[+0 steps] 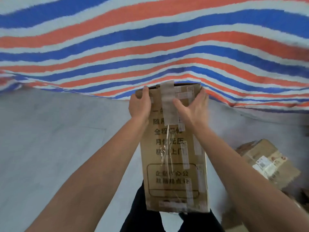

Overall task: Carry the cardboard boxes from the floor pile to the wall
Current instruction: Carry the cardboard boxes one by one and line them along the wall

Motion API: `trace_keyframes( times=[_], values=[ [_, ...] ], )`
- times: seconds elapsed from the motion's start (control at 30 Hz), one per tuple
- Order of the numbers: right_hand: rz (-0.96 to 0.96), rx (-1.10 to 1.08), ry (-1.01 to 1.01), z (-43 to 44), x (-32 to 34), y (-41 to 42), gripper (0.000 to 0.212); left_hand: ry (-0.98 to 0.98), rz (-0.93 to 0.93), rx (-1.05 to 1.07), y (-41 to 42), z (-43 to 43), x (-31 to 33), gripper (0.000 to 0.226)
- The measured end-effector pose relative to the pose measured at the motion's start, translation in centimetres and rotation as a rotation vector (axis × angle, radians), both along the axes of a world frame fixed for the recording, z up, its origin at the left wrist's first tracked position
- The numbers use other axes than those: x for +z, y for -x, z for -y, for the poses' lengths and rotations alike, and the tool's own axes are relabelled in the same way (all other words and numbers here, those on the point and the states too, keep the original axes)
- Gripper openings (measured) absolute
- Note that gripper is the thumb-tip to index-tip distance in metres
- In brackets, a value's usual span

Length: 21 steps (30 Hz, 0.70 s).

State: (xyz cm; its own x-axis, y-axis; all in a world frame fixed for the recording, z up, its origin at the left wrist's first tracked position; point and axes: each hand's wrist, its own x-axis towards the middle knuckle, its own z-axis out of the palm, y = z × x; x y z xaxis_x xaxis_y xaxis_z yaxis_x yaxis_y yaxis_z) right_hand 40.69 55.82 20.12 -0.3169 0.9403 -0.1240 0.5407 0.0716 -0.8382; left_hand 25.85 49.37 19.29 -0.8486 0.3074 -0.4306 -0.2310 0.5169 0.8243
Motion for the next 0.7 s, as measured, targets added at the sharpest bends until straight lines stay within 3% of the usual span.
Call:
trace_keyframes(
  times=[0.23, 0.4, 0.7],
  values=[
    [-0.123, 0.376, -0.054, 10.2, 11.1, 6.3, 0.104, -0.057, -0.208, 0.350, 2.5, 16.0, 12.9, 0.039],
    [-0.260, 0.551, -0.164, 19.6, 18.1, 11.1, 0.088, -0.249, -0.324, 0.486, 5.0, 27.8, 20.2, 0.044],
    [-0.408, 0.770, -0.478, 44.5, 27.3, 21.2, 0.098, -0.656, -0.421, 0.580, 10.3, 54.9, 28.7, 0.043]
  ],
)
